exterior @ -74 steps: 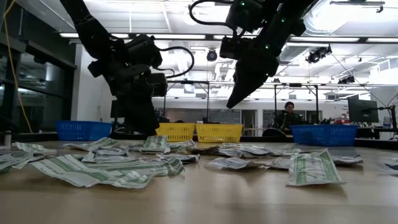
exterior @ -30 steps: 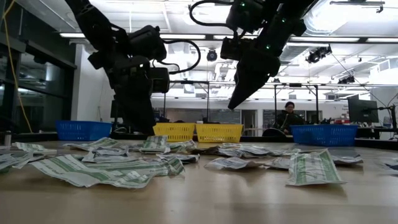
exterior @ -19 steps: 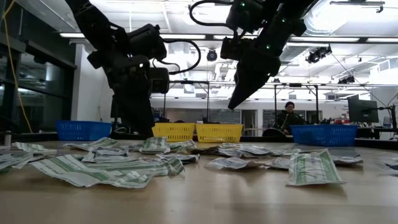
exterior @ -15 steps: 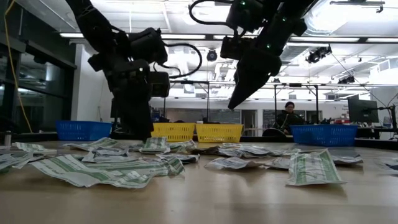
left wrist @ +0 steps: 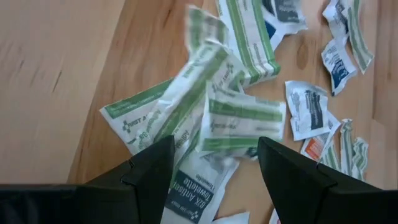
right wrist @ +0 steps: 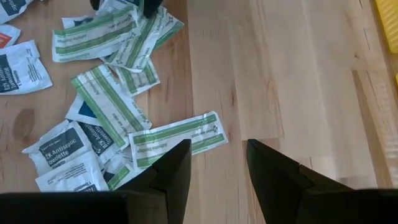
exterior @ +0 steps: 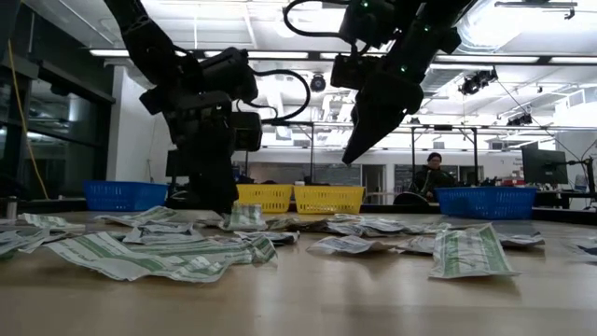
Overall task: Pick & Place First Aid Supplies
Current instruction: Put the green bandage pack into the right yellow bin
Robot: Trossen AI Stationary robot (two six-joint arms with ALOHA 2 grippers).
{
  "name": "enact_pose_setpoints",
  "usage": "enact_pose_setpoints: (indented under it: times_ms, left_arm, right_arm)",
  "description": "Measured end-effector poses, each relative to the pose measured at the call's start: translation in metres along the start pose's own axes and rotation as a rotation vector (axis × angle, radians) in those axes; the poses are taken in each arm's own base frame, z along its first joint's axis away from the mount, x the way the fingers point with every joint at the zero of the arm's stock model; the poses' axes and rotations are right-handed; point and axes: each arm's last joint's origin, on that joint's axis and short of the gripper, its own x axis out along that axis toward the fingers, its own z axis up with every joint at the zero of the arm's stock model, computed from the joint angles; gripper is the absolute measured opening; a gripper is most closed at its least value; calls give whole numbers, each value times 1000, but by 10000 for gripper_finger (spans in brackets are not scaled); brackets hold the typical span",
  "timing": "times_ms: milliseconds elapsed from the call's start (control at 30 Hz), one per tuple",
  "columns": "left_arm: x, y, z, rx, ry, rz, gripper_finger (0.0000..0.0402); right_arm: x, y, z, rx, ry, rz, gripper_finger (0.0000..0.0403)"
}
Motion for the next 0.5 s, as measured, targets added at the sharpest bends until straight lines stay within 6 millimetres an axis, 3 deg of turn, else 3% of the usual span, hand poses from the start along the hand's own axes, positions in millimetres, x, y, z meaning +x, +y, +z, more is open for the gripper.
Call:
enact_pose_setpoints:
  times_ms: [500]
  left_arm:
    - [-1,-2,4,-19,1,-20,232]
  right_arm:
    - [0,0,0,0,5,1,149]
